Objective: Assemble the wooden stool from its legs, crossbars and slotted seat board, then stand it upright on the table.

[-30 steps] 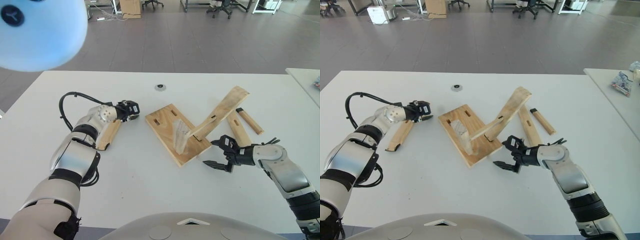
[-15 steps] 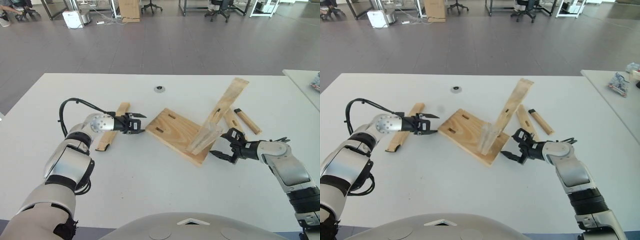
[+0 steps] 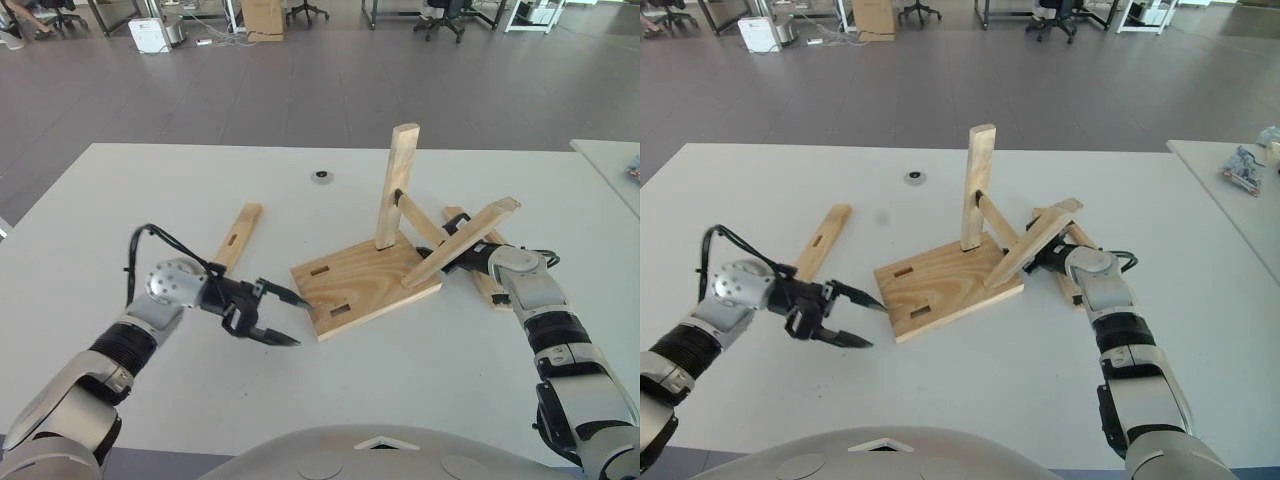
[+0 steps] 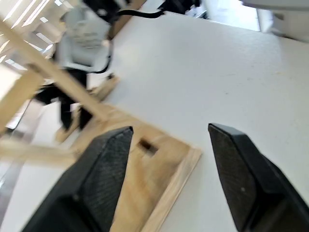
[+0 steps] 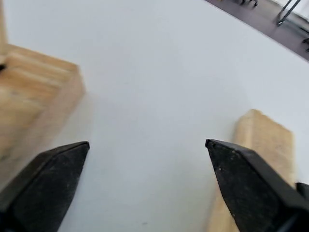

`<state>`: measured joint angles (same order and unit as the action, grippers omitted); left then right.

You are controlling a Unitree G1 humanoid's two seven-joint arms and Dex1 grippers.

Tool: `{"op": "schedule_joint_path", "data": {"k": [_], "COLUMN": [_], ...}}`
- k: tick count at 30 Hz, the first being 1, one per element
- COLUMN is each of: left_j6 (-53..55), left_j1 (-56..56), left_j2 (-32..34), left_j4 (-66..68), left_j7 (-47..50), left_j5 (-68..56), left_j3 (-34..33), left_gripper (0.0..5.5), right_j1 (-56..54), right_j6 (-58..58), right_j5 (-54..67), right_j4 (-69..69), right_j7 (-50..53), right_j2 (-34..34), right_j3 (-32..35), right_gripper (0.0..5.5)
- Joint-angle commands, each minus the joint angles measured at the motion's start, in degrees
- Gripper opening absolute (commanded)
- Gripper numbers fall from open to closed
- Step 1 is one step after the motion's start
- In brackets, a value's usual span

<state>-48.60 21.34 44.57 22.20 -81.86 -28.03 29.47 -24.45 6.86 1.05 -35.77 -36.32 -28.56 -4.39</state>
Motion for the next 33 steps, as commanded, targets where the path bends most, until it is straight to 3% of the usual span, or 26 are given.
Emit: {"op": "schedule_joint_path", "data": {"k": [1,4,7,11,17,22,25,29,33], "left_j6": [4.1,4.2,1.2,1.0,5.2,4.5,3.4,0.6,-7.4], "left_j1": [2.7,8.1,13.4,20.8,21.3,18.5,18.1,18.6,17.0], "left_j2": [-0.4,-2.8,-7.6,-11.1,-16.0,-17.7,-18.1,-19.0,-18.3], "left_j4": [4.8,13.7,25.9,41.6,51.4,53.0,52.8,52.2,50.3], "left_j7": [-0.5,2.4,8.4,30.0,43.4,45.5,45.5,43.5,33.9], "left_j5": [-1.8,3.3,13.2,33.6,48.2,51.5,51.4,50.8,47.3], "left_j3": [-7.6,-11.8,-12.0,-7.6,-1.7,0.0,0.0,0.0,-0.6], "left_gripper": [2.87,2.87,2.87,2.87,2.87,2.87,2.87,2.87,2.87], "right_j1": [-1.9,4.5,12.4,21.5,26.9,36.7,40.5,38.5,35.0], "right_j6": [-1.8,-0.3,2.7,9.4,15.1,18.8,22.3,27.1,29.7], "right_j5": [-1.9,-3.4,-5.6,-7.2,-6.6,-2.5,2.1,5.5,4.6], "right_j4": [-0.9,9.7,19.8,34.9,42.0,48.9,53.5,55.9,53.5], "right_j7": [2.5,-0.7,-2.7,-7.1,-9.6,-14.7,-16.5,-12.3,-4.1], "right_j2": [-1.6,-5.0,-7.4,-11.8,-15.2,-22.2,-22.7,-17.1,-9.3], "right_j3": [1.1,-0.5,-3.1,-6.7,-7.8,-3.9,-2.8,-4.5,-5.6], "right_gripper": [4.51,4.51,4.51,4.51,4.51,4.51,4.51,4.51,4.51]}}
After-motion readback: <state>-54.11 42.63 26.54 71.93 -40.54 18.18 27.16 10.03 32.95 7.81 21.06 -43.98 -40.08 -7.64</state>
